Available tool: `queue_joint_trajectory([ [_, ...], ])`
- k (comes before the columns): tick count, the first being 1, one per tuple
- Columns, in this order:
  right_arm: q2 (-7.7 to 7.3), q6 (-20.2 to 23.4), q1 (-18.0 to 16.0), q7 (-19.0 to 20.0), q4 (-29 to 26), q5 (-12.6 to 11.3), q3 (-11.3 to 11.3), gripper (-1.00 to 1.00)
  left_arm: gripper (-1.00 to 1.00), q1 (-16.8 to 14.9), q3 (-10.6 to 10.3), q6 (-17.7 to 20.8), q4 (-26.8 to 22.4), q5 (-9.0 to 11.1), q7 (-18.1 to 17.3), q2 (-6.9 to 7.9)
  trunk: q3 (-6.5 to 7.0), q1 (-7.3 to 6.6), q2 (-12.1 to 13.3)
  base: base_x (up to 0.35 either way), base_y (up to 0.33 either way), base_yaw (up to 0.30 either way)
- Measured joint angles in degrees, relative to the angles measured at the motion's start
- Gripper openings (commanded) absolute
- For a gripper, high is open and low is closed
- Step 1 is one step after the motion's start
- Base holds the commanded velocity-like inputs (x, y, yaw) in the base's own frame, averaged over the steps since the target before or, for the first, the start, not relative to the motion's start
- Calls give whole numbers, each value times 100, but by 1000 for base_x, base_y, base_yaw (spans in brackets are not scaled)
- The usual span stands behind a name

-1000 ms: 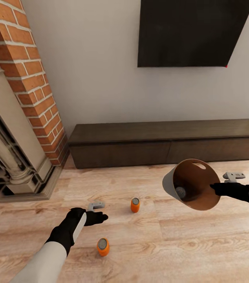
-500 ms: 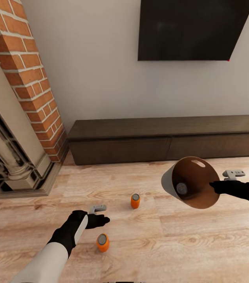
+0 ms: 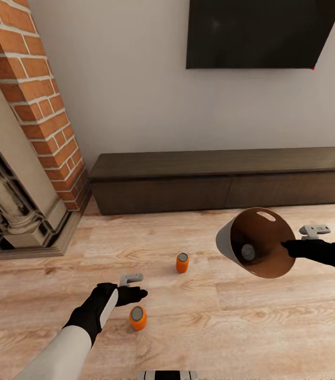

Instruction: Put the three can of soda from the living room inside the tash can in the kitchen.

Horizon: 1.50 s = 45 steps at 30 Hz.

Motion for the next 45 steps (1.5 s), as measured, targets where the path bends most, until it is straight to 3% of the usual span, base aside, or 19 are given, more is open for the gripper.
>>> queue_joint_trajectory([
  [4,51,-1,6,-1,-13,49,22,-100,100,1,0,-10,-2,3,1,3,-109,84,-151,0,0,0],
  [16,140,4,10,1,-64,52,36,-100,100,1,8,-24,-60,-7,67,44,-483,115,-168,0,0,0],
  [26,185,-1,9,-14,-60,76,89,-100,100,10,-2,-221,-119,6,131,66,-551,114,-169,0,0,0],
  [31,199,8,4,-31,-59,87,133,-100,100,5,-24,-176,-406,-29,118,68,-556,114,-169,0,0,0],
  [36,192,320,-34,-40,-73,98,180,-100,100,-8,-106,199,-1391,-48,101,76,-556,114,-169,0,0,0],
  [41,193,317,-53,-145,-76,104,204,-100,100,-10,-115,417,-1741,-115,99,151,-557,114,-169,0,0,0],
  [45,182,313,-152,-222,-76,109,215,-100,100,-10,-123,855,-1863,-283,105,257,-624,123,-172,0,0,0],
])
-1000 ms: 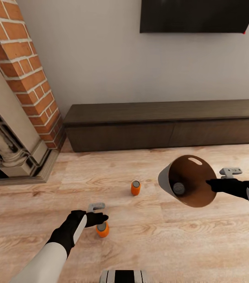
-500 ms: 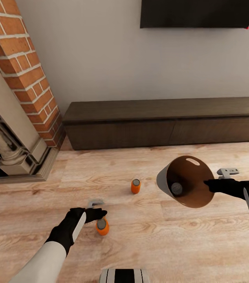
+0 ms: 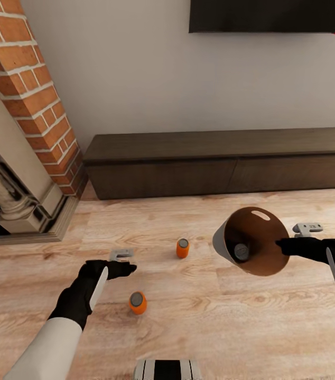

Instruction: Put the three can of soda from the living room inside the tash can in the kitchen.

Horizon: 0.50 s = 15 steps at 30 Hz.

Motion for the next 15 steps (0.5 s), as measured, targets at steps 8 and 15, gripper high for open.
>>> queue_joint_trajectory([
  [8,-1,14,-183,-15,7,7,7,-100,100,-1,-12,202,14,-82,10,27,-234,21,-11,0,0,0],
  [15,15,8,-527,-15,7,609,15,-100,100,5,-41,276,23,-86,16,19,-363,28,-15,0,0,0],
])
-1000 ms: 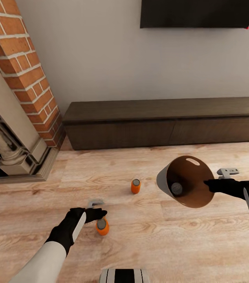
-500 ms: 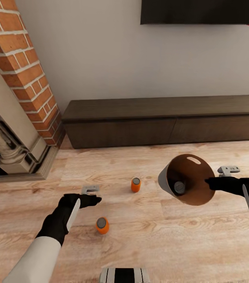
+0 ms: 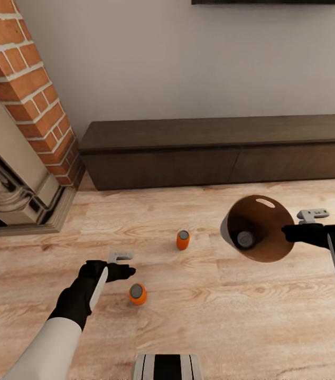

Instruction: Put the three can of soda from the living room inside the tash can in the kitchen.

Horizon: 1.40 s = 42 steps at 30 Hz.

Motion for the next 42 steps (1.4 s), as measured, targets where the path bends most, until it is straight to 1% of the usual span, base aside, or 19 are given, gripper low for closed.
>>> queue_joint_trajectory([
  [4,-19,2,-107,3,-1,68,44,-100,100,4,-9,1,5,-1,4,-5,-36,0,0,0,0,0],
  [9,-30,8,-246,16,1,182,70,-100,100,6,-42,-1,13,-8,11,-14,-191,14,-6,0,0,0],
  [14,-18,13,-282,19,10,226,86,-100,100,6,-174,-1,22,-5,18,-16,-347,27,-13,0,0,0],
  [17,-15,10,-285,18,15,252,193,-100,100,6,-191,-3,25,-3,20,-20,-440,34,-17,0,0,0],
  [18,-11,6,-286,16,19,270,262,-100,100,6,-196,-7,26,-3,23,-20,-471,37,-18,0,0,0],
  [20,-6,16,-284,20,12,237,340,-100,100,6,-196,-17,27,-2,26,-20,-534,42,-21,0,0,0],
  [23,1,18,-283,20,6,237,407,-100,100,6,-197,-27,27,-2,28,-22,-627,50,-25,0,0,0],
  [26,3,7,-282,17,1,276,429,-100,100,6,-201,-39,27,-4,23,-20,-655,49,-25,0,0,0],
  [30,5,13,-280,19,0,249,443,-100,100,6,-213,-54,26,-3,12,-17,-690,49,-26,0,0,0],
  [42,13,10,-279,18,-9,281,467,-100,100,6,-240,-70,21,5,4,-16,-796,49,-26,0,0,0],
])
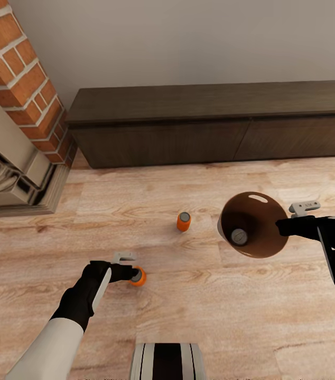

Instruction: Put the three can of soda from the living room inside the tash can in the kitchen.

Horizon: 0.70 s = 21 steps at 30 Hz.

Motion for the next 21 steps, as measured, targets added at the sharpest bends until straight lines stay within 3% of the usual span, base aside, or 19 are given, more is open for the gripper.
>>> queue_joint_trajectory([
  [6,60,-16,0,-6,2,358,4,-100,100,0,0,-1,3,3,-6,0,-38,0,0,0,0,0],
  [10,102,10,0,3,0,311,7,-100,100,0,-68,-1,4,6,-7,-5,-58,0,0,0,0,0],
  [15,174,-5,0,-1,0,417,35,-100,100,0,-320,-4,-6,37,2,-10,-77,0,0,0,0,0],
  [21,191,5,0,1,-1,390,195,-100,100,0,-371,-8,-12,53,-4,-17,-94,0,0,0,0,0],
])
